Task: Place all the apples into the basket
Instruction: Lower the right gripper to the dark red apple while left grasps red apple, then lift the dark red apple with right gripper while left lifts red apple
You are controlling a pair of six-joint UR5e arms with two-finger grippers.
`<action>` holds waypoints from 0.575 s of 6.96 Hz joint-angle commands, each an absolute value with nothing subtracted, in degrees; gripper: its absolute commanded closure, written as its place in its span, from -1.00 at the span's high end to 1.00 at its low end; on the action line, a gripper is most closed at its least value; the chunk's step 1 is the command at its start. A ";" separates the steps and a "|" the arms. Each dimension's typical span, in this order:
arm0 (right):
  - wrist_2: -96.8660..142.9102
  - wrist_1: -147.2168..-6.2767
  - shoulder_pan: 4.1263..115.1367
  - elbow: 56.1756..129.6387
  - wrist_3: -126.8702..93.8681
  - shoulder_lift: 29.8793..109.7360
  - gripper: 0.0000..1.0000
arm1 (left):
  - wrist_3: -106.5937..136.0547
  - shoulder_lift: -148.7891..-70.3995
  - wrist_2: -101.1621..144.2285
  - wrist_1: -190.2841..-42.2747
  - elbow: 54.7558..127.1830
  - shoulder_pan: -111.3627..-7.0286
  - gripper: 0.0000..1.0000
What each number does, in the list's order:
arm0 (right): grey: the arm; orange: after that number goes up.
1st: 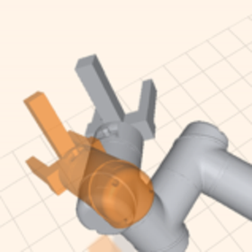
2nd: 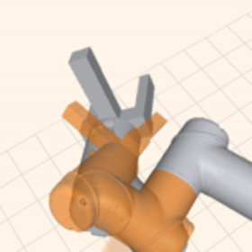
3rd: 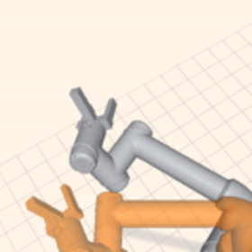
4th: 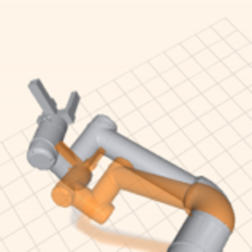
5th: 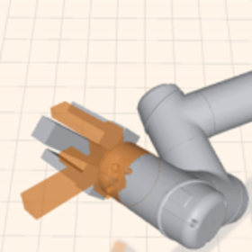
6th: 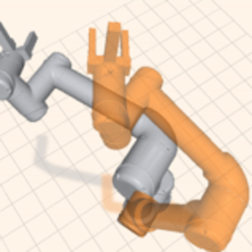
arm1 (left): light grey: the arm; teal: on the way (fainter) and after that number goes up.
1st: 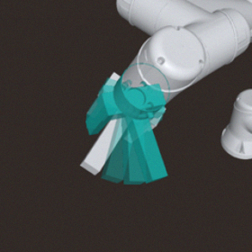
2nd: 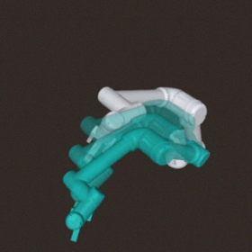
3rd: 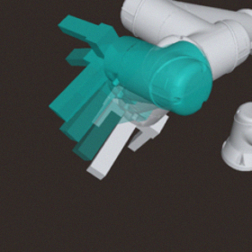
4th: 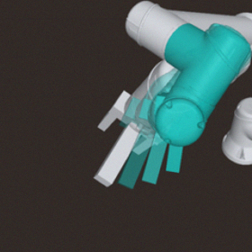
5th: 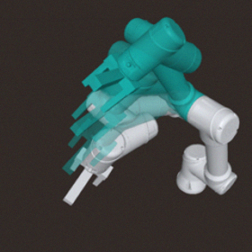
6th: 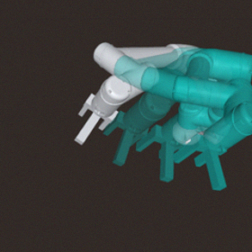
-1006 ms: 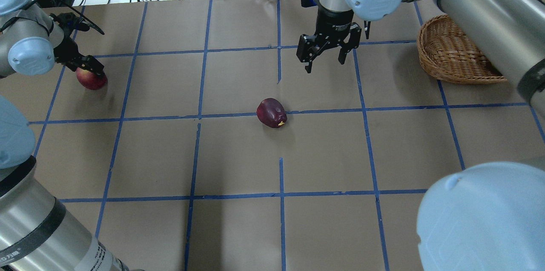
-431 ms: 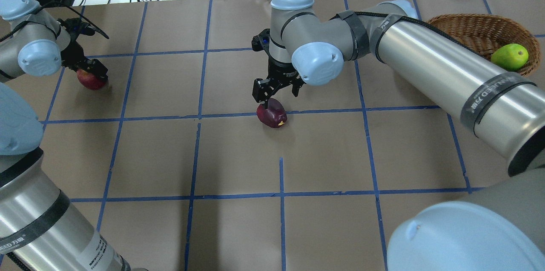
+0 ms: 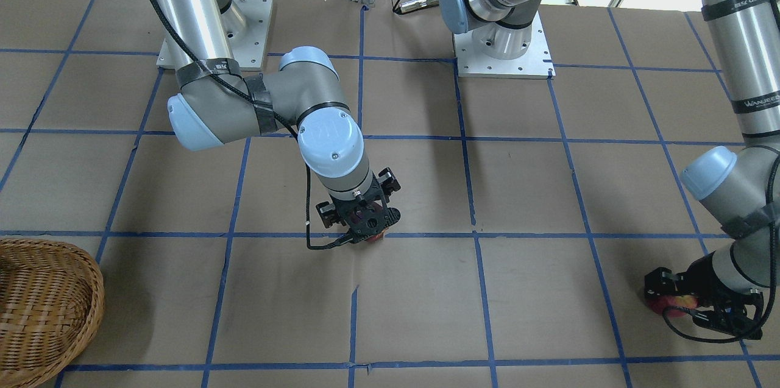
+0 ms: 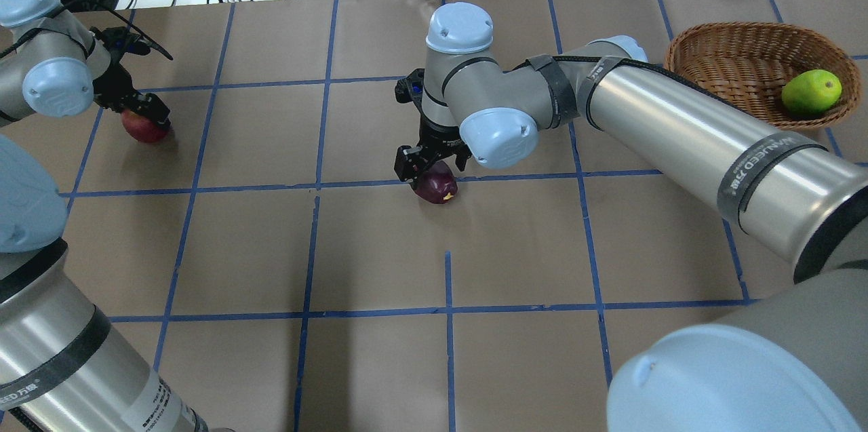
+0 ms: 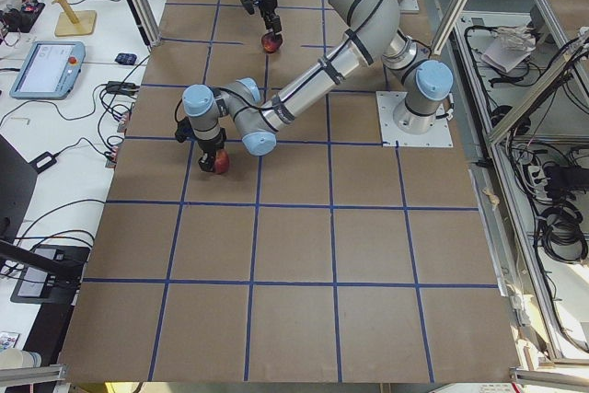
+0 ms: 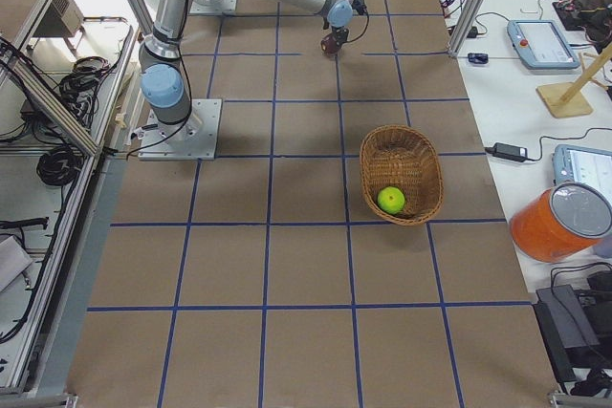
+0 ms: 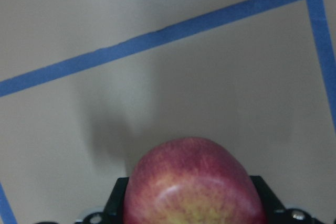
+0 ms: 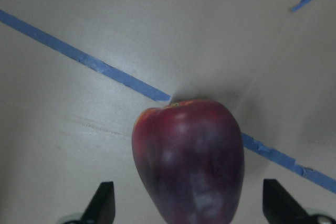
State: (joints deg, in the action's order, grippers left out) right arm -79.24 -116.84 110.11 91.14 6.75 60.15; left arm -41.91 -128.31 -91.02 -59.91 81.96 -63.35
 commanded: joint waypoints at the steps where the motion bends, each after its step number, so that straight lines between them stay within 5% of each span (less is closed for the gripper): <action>1: -77.70 -117.16 110.21 91.41 6.85 59.07 1.00 | -32.75 -121.68 -90.27 -70.62 84.54 -64.59 -0.48; 4: -77.78 -118.21 110.13 91.41 6.33 57.05 0.92 | -13.17 -111.12 -88.51 -71.37 94.90 -72.56 -0.53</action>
State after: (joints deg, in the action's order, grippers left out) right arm -77.85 -118.07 110.17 91.46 6.60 57.75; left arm -21.41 -115.07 -88.96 -71.46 91.16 -68.93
